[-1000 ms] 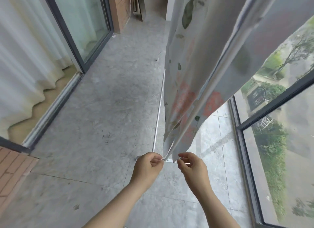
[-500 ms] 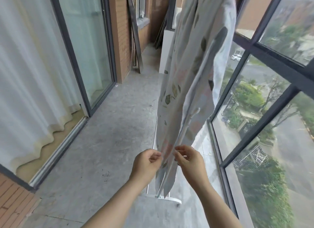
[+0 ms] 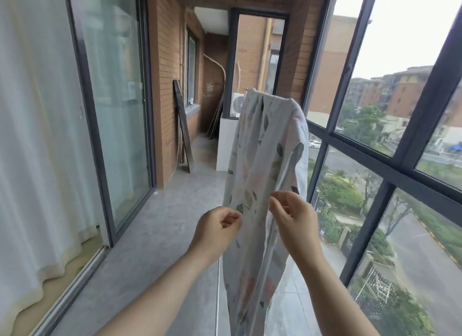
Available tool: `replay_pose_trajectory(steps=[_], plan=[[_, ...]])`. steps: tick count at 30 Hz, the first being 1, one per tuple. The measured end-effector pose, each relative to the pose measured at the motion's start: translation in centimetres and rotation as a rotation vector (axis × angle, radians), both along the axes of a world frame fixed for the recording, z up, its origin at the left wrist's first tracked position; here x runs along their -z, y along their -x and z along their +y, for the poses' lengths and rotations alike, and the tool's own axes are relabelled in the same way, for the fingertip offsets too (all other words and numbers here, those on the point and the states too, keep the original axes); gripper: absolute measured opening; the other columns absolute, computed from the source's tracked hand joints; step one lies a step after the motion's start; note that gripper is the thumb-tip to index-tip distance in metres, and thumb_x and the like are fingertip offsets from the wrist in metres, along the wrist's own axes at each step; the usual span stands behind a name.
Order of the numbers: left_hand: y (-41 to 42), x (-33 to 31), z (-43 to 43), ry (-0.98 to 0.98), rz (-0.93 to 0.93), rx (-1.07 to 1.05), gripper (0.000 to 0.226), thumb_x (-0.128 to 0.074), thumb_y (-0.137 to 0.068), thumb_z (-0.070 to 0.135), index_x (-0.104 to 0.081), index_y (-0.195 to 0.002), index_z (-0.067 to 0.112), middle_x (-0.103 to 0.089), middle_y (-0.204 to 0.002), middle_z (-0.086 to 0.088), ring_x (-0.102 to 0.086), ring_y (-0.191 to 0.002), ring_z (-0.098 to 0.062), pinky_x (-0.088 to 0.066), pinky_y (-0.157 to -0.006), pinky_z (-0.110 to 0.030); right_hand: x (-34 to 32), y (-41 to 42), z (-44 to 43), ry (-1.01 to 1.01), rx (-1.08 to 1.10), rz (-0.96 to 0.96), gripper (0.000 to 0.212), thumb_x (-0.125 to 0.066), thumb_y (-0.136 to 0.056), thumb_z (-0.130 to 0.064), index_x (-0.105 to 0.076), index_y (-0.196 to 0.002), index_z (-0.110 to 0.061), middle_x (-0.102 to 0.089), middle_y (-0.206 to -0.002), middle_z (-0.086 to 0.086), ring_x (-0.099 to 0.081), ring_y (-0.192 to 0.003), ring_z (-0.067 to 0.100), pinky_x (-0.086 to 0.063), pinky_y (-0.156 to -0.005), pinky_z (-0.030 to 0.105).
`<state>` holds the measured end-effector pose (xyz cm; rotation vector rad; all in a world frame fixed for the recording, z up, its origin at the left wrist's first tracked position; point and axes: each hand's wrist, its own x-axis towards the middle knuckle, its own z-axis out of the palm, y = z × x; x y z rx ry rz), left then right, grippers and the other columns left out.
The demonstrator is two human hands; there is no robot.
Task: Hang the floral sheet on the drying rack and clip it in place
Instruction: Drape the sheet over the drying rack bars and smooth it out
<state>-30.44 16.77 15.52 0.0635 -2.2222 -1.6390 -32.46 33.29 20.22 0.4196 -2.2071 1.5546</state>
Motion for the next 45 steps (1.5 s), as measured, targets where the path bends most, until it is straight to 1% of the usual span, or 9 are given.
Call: replay_pose_trajectory(steps=[7, 10, 16, 22, 29, 34, 37, 41, 45], plan=[[2.9, -4.7, -1.4, 0.078, 0.087, 0.075, 0.008, -0.066, -0.086, 0.019, -0.070, -0.093, 0.015, -0.071, -0.088, -0.005, -0.068, -0.083, -0.020, -0.056, -0.067, -0.023, -4.3, 0.4, 0.0, 0.082, 0.229, 0.151, 0.005, -0.068, -0.085, -0.029, -0.068, -0.088, -0.025, -0.067, -0.075, -0.012, -0.064, -0.068, 0.001, -0.048, -0.063, 0.022], [4.8, -6.8, -1.0, 0.096, 0.142, 0.103, 0.010, -0.067, -0.086, 0.019, -0.070, -0.095, 0.016, -0.071, -0.090, -0.003, -0.068, -0.086, -0.018, -0.057, -0.078, -0.028, -5.9, 1.5, 0.3, 0.041, 0.375, 0.217, 0.021, -0.069, -0.081, -0.043, -0.064, -0.092, -0.026, -0.064, -0.078, -0.009, -0.063, -0.072, 0.012, -0.051, -0.066, 0.034], [8.4, -9.5, 0.4, 0.117, 0.220, 0.141, 0.011, -0.066, -0.087, 0.020, -0.068, -0.097, 0.024, -0.072, -0.089, 0.005, -0.068, -0.086, -0.012, -0.057, -0.084, -0.033, -8.9, 3.7, 0.7, -0.182, 0.513, 0.217, 0.047, -0.065, -0.076, -0.058, -0.054, -0.105, -0.024, -0.056, -0.098, -0.007, -0.055, -0.089, 0.014, -0.039, -0.072, 0.030], [12.4, -12.7, 0.8, 0.164, 0.349, 0.146, 0.011, -0.062, -0.088, 0.016, -0.068, -0.095, 0.023, -0.072, -0.089, 0.001, -0.069, -0.086, -0.015, -0.056, -0.084, -0.039, -10.3, 5.4, 1.3, -0.299, 0.542, 0.232, 0.016, -0.056, -0.087, -0.033, -0.070, -0.088, -0.025, -0.070, -0.084, -0.004, -0.063, -0.080, 0.021, -0.047, -0.064, 0.030], [17.7, -17.7, 1.0, 0.366, 0.570, 0.140, 0.022, -0.059, -0.090, 0.011, -0.068, -0.111, 0.013, -0.066, -0.108, 0.002, -0.060, -0.084, -0.005, -0.041, -0.069, 0.001, -12.3, 5.7, 2.6, -0.322, 0.659, 0.355, 0.022, -0.057, -0.087, -0.023, -0.068, -0.078, -0.007, -0.066, -0.067, 0.009, -0.058, -0.068, 0.031, -0.051, -0.060, 0.039], [21.1, -20.4, 1.2, 0.553, 0.739, 0.280, 0.030, -0.058, -0.092, 0.009, -0.063, -0.121, 0.013, -0.061, -0.127, -0.004, -0.060, -0.108, -0.020, -0.049, -0.093, -0.030, -12.9, 5.0, 2.5, -0.338, 0.805, 0.325, 0.021, -0.059, -0.085, -0.022, -0.068, -0.074, -0.007, -0.065, -0.066, 0.010, -0.059, -0.067, 0.031, -0.050, -0.060, 0.037], [22.7, -21.5, 1.2, 0.719, 0.765, 0.401, 0.033, -0.054, -0.095, 0.012, -0.060, -0.127, 0.015, -0.059, -0.132, -0.003, -0.053, -0.123, -0.021, -0.039, -0.104, -0.031, -13.2, 4.2, 2.0, -0.350, 0.881, 0.294, 0.021, -0.061, -0.087, -0.024, -0.069, -0.077, -0.008, -0.068, -0.068, 0.007, -0.061, -0.068, 0.027, -0.051, -0.062, 0.037], [24.1, -21.9, 1.1, 0.693, 0.748, 0.544, 0.027, -0.052, -0.096, 0.014, -0.064, -0.121, 0.015, -0.064, -0.123, -0.002, -0.057, -0.114, -0.016, -0.040, -0.095, -0.022, -14.3, 3.0, 1.0, -0.350, 0.985, 0.308, 0.014, -0.063, -0.086, -0.020, -0.074, -0.080, -0.015, -0.072, -0.074, 0.004, -0.063, -0.072, 0.027, -0.051, -0.064, 0.036], [24.5, -22.4, 1.2, 0.587, 0.801, 0.583, 0.013, -0.060, -0.092, 0.013, -0.070, -0.099, 0.009, -0.067, -0.101, -0.003, -0.058, -0.095, -0.014, -0.046, -0.084, -0.027, -15.8, 2.0, -0.1, -0.343, 1.055, 0.305, 0.013, -0.064, -0.086, -0.018, -0.077, -0.086, -0.018, -0.074, -0.075, 0.003, -0.064, -0.072, 0.024, -0.049, -0.063, 0.032]])
